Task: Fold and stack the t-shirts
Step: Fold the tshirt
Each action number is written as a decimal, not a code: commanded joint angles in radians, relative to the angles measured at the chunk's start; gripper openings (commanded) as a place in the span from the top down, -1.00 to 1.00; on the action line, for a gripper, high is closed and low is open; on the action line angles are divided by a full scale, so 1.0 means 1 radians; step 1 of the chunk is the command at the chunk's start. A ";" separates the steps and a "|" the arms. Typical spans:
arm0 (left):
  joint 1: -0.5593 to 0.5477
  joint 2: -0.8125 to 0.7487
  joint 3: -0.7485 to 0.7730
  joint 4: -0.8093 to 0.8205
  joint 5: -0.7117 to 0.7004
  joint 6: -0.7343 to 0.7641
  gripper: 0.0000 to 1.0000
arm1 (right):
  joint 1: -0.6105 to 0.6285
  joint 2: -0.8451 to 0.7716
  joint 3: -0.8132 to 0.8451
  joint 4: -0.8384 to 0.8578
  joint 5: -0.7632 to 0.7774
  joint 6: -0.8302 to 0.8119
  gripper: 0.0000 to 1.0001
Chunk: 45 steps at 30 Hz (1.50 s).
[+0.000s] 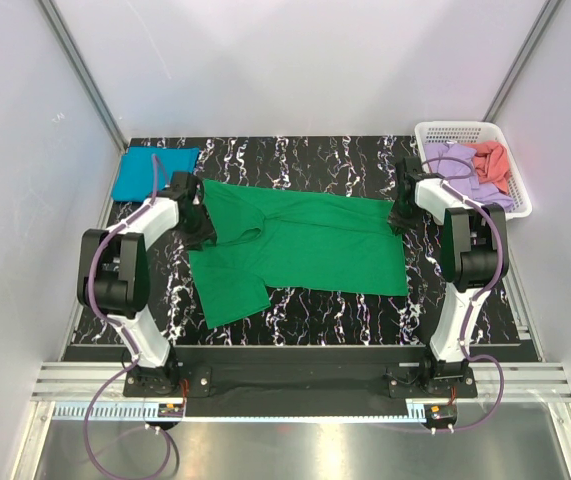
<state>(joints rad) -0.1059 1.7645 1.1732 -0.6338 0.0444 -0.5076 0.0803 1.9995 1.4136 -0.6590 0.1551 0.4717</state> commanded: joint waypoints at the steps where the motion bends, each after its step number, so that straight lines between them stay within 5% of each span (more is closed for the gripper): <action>1: 0.002 -0.068 0.062 0.017 -0.017 0.009 0.04 | -0.008 -0.019 0.024 0.005 -0.023 -0.025 1.00; 27: 0.002 0.047 0.028 0.138 -0.066 0.014 0.19 | -0.007 -0.064 0.025 -0.004 -0.037 -0.028 1.00; 38: 0.002 0.050 0.051 0.128 -0.058 0.020 0.96 | -0.007 -0.067 0.033 -0.014 -0.037 -0.031 1.00; 45: 0.002 0.032 0.172 -0.053 -0.063 0.032 1.00 | -0.007 -0.076 0.085 -0.082 -0.032 -0.067 1.00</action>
<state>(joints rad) -0.1059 1.8153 1.2690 -0.6182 -0.0082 -0.4938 0.0780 1.9896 1.4406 -0.7029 0.1215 0.4362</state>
